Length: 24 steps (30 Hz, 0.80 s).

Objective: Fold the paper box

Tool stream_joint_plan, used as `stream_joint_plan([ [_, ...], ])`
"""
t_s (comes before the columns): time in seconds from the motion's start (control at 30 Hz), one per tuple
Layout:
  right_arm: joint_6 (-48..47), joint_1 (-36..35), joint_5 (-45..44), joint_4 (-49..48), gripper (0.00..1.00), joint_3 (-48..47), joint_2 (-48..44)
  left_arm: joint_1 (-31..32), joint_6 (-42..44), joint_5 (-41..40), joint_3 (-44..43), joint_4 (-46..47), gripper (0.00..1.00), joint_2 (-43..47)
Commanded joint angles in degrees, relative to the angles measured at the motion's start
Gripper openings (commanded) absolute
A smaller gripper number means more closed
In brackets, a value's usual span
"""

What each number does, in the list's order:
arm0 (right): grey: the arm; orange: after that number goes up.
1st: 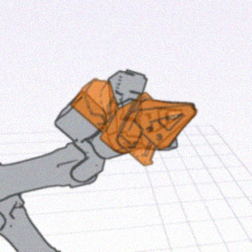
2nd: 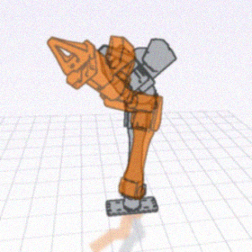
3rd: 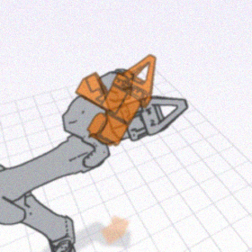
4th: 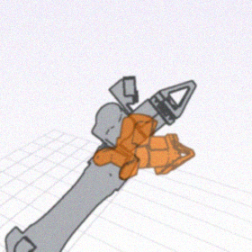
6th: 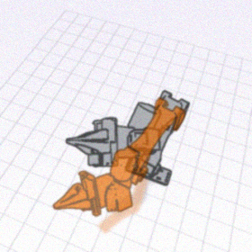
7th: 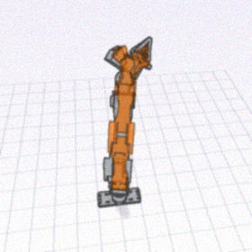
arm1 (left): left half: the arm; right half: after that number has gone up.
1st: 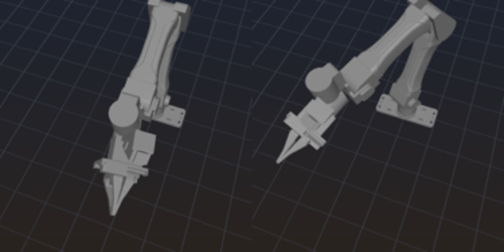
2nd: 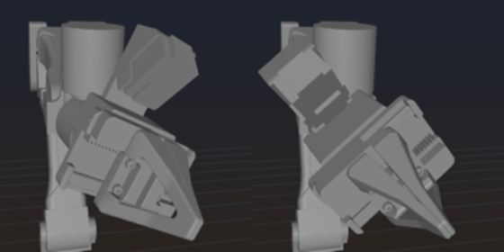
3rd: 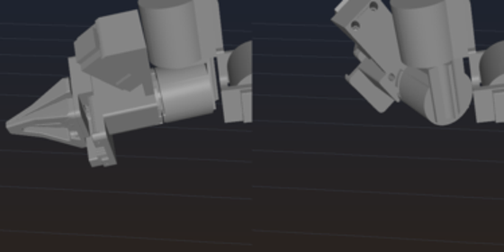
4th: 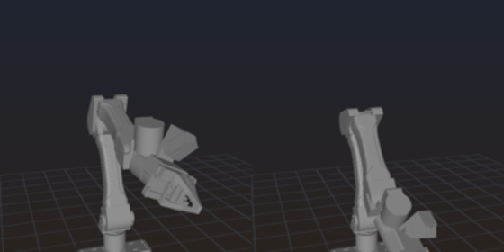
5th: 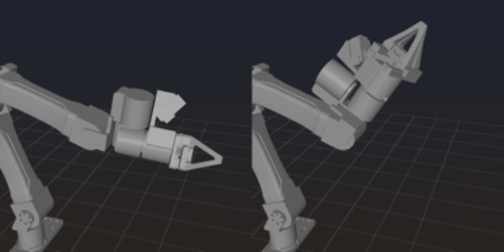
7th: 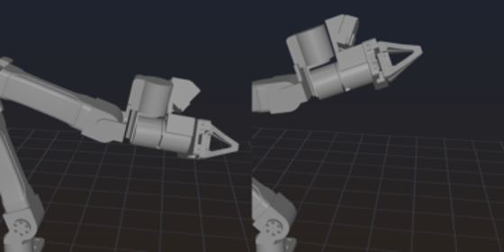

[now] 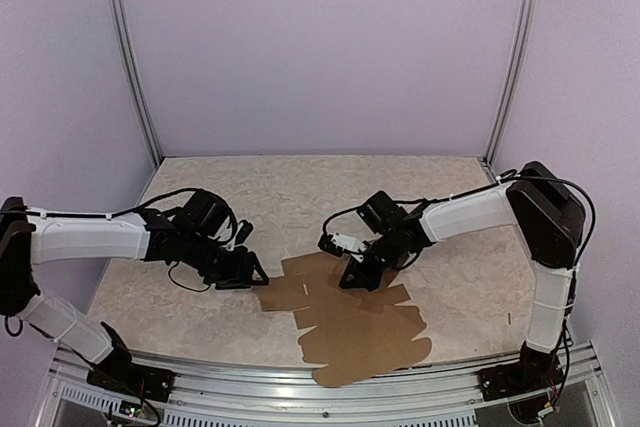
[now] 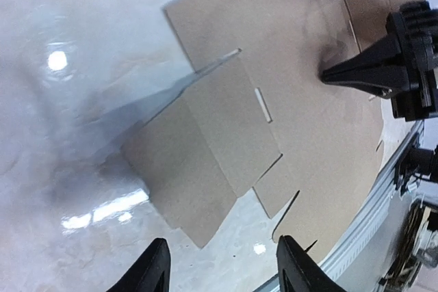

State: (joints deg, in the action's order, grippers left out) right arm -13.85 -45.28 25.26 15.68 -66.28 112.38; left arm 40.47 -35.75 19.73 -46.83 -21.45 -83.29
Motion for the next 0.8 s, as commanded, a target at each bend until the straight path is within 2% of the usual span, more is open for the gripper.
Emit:
stream_joint_plan([
  [0.0, 0.46, -0.30, -1.10, 1.31, 0.03, 0.58, 4.08, -2.24, -4.93, -10.09, 9.15, 3.42, 0.48, 7.44],
  [0.13, 0.54, -0.27, -0.79, 1.39, 0.03, 0.41, 4.88, -2.47, -7.68, -10.22, 13.41, 4.43, 0.31, 8.23],
  [0.27, 0.74, -0.25, -0.58, 1.55, 0.03, 0.26, 5.38, -1.51, -7.51, -10.08, 13.68, 7.88, 0.22, 2.92],
  [0.53, 0.82, -0.20, -0.17, 1.73, 0.03, 0.36, 5.52, 1.91, -4.95, -6.97, 10.25, 16.96, 0.18, -6.08],
  [0.77, 0.87, -0.20, 0.55, 1.99, 0.03, 0.28, 6.42, 7.09, 0.01, -12.51, 4.32, 19.02, 0.19, -3.12],
])
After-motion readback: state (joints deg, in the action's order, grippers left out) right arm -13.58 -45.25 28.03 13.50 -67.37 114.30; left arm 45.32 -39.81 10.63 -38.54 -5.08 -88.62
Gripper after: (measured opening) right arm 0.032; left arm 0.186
